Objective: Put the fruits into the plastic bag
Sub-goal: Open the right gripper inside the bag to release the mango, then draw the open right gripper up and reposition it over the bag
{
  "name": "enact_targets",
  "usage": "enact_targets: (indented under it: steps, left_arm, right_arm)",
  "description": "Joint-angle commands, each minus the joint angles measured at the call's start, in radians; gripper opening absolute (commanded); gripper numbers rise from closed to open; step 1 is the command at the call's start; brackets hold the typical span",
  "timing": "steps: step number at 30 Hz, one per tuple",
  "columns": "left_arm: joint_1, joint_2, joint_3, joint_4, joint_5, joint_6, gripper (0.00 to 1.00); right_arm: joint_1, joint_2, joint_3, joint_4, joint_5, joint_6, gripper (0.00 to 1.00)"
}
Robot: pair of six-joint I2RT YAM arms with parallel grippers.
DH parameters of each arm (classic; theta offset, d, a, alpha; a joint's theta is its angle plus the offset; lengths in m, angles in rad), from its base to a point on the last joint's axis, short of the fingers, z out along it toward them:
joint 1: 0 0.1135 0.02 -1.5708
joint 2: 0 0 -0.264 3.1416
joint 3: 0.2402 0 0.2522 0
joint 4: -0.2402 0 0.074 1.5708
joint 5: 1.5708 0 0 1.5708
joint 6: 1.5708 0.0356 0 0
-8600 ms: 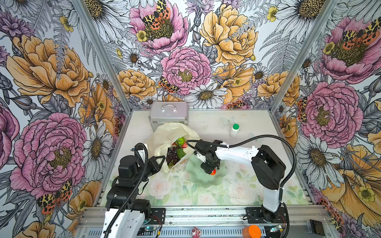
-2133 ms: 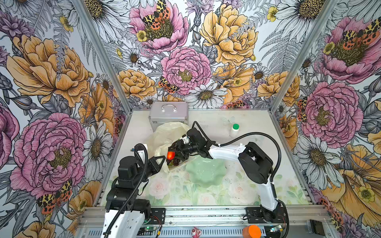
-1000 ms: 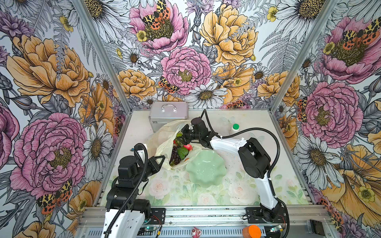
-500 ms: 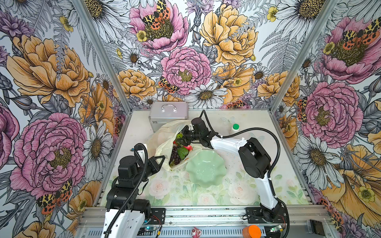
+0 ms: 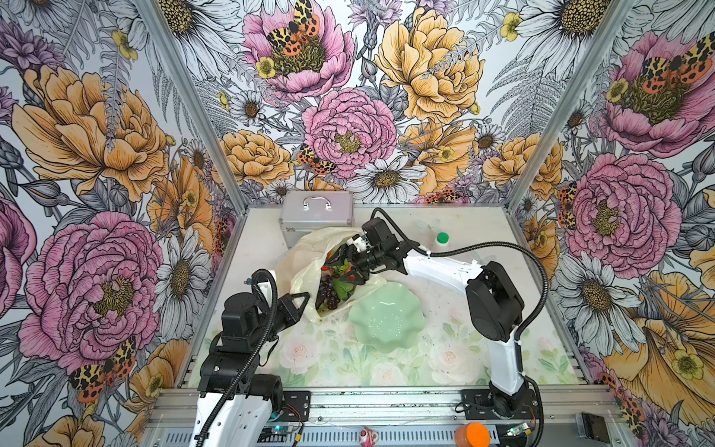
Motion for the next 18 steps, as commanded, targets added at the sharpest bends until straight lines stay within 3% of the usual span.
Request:
enact_targets:
  steps: [1,6,12,18]
  left_arm:
    - [0.005,-0.006,-0.004,0.010,-0.008,0.008,0.00]
    - [0.006,-0.005,-0.004,0.008,-0.009,0.008,0.00]
    - [0.003,-0.005,-0.004,0.007,-0.012,0.007,0.00]
    - [0.005,-0.003,-0.005,0.007,-0.013,0.007,0.00]
  right_arm:
    - [-0.011,-0.092,0.039,-0.218,0.054,-0.221,0.80]
    - [-0.010,-0.166,0.037,-0.364,0.218,-0.406,0.80]
    - [0.009,-0.274,0.008,-0.395,0.398,-0.595,0.79]
    - [0.114,-0.377,-0.004,-0.395,0.627,-0.948,0.79]
